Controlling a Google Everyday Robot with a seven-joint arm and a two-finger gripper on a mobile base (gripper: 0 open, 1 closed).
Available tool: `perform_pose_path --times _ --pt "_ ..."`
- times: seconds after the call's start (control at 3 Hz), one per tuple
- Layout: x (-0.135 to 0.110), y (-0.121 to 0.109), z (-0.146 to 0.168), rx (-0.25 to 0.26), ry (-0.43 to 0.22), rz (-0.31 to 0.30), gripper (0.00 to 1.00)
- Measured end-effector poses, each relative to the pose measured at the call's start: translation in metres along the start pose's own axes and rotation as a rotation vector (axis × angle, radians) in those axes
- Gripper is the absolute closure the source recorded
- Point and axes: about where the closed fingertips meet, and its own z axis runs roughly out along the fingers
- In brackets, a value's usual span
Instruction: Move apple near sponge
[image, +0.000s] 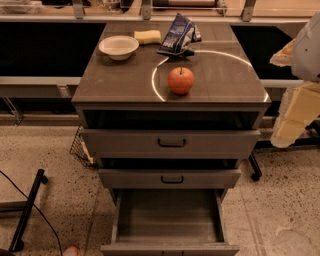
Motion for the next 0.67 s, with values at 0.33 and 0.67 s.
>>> perform_pose_path --times 0.33,0.67 --pt "0.0000 0.0000 0.0000 0.000 0.000 0.000 0.00" --pt "0.0000 0.0000 0.0000 0.000 0.000 0.000 0.00"
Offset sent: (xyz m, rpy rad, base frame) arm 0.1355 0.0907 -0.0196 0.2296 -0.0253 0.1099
